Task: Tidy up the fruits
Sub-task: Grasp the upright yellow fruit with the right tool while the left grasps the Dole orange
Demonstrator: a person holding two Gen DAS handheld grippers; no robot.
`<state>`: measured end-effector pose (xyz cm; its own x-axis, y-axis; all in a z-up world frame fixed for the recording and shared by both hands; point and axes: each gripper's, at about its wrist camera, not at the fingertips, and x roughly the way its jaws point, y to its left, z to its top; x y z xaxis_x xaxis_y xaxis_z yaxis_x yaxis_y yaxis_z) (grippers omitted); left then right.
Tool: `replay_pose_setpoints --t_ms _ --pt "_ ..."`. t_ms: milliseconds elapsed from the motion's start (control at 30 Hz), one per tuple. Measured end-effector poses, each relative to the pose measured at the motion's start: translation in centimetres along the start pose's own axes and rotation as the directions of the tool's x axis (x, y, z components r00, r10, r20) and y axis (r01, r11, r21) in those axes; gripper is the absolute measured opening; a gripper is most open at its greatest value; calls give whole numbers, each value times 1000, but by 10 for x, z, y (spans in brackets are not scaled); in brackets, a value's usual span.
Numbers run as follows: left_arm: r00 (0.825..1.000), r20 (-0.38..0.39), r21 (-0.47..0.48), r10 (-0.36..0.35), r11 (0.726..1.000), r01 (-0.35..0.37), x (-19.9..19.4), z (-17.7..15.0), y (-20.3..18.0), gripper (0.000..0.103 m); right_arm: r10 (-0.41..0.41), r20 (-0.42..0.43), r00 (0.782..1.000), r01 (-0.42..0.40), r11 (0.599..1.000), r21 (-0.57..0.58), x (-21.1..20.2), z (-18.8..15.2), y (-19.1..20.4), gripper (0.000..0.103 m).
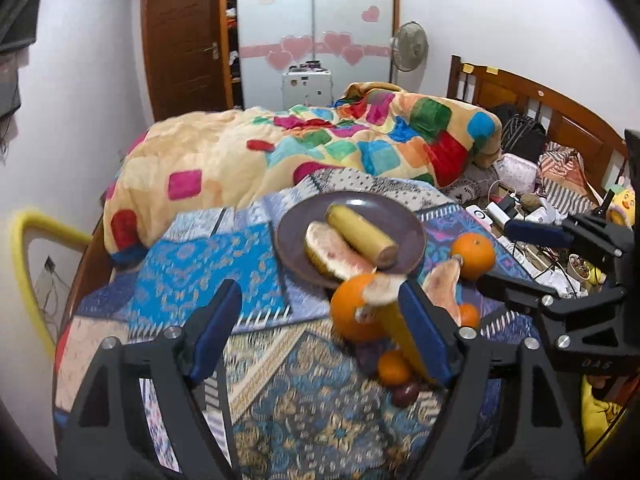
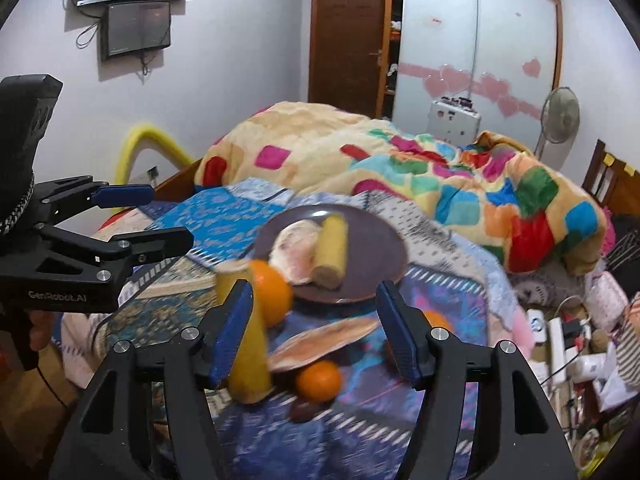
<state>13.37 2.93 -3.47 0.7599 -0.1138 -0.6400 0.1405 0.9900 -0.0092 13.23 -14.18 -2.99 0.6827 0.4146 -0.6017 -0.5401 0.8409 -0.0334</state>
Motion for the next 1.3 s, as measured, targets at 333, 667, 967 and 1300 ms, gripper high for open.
replay_pose_setpoints --t_ms 333,667,967,1300 --pt "999 -49 -74 20 997 -23 7 -46 27 83 78 -54 996 -75 996 46 34 -27 24 60" --pt "997 -78 -76 2 997 -8 16 -61 28 83 113 -107 988 -109 993 49 55 -34 33 36" --pt "997 -75 -81 -34 996 28 25 -47 13 83 146 -65 987 -142 988 69 29 -30 21 34" --pt "994 -94 -29 -53 998 50 53 -30 -21 85 56 31 998 -59 993 99 -11 -20 -18 34"
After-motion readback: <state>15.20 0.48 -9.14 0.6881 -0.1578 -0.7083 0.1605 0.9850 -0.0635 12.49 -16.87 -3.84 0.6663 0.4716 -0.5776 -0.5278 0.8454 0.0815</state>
